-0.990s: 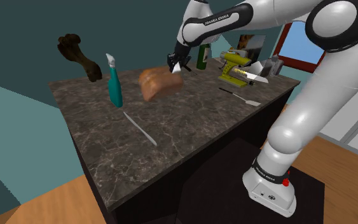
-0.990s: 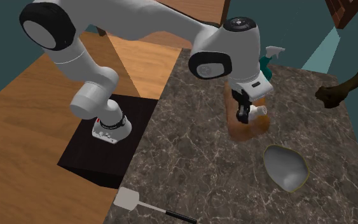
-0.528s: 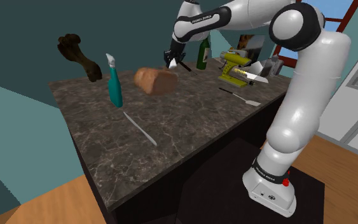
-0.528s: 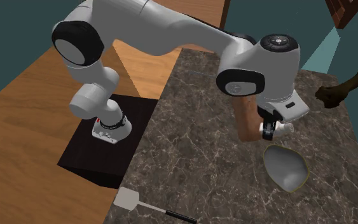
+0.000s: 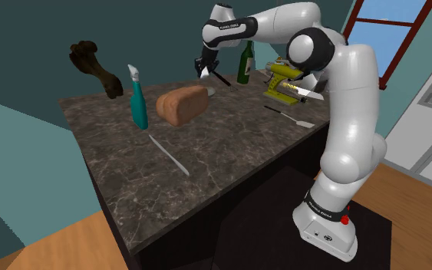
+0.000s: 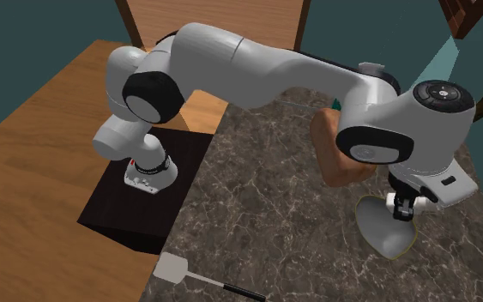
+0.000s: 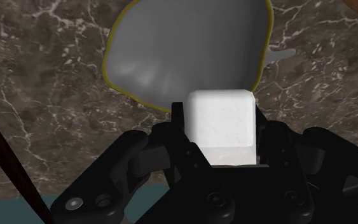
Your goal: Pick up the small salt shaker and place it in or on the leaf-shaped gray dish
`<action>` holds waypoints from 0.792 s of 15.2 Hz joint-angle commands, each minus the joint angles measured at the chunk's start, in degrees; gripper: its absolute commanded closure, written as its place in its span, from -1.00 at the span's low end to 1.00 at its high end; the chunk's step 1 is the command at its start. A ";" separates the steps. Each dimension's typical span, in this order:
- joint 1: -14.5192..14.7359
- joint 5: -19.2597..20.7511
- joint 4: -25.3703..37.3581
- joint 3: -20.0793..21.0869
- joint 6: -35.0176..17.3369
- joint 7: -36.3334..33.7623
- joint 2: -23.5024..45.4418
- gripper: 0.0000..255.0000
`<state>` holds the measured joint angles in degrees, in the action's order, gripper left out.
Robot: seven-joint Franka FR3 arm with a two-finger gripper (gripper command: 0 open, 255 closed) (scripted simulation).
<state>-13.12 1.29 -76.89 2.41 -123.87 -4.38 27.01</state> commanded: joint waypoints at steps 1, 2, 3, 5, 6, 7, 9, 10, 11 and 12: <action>-0.22 -0.08 1.26 -0.04 -0.25 0.36 1.49 1.00; -0.23 -0.08 0.54 -0.04 -1.00 0.35 1.52 1.00; -0.23 -0.07 -0.14 -0.05 -1.74 0.35 1.58 1.00; -0.24 -0.05 -1.37 -0.06 -3.17 0.33 1.78 1.00; -0.24 -0.04 -1.98 -0.06 -3.88 0.32 1.89 1.00; -0.25 -0.03 -2.56 -0.07 -4.58 0.32 2.01 1.00; -0.25 -0.01 -3.67 -0.08 -5.97 0.30 2.29 1.00; -0.25 0.01 -4.58 -0.10 -7.18 0.29 2.58 1.00; -0.25 0.00 -4.60 -0.09 -7.18 0.29 2.56 1.00; -0.25 0.00 -4.59 -0.10 -7.18 0.29 2.58 1.00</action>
<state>-13.41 1.27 -81.32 2.31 -130.74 -4.05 29.46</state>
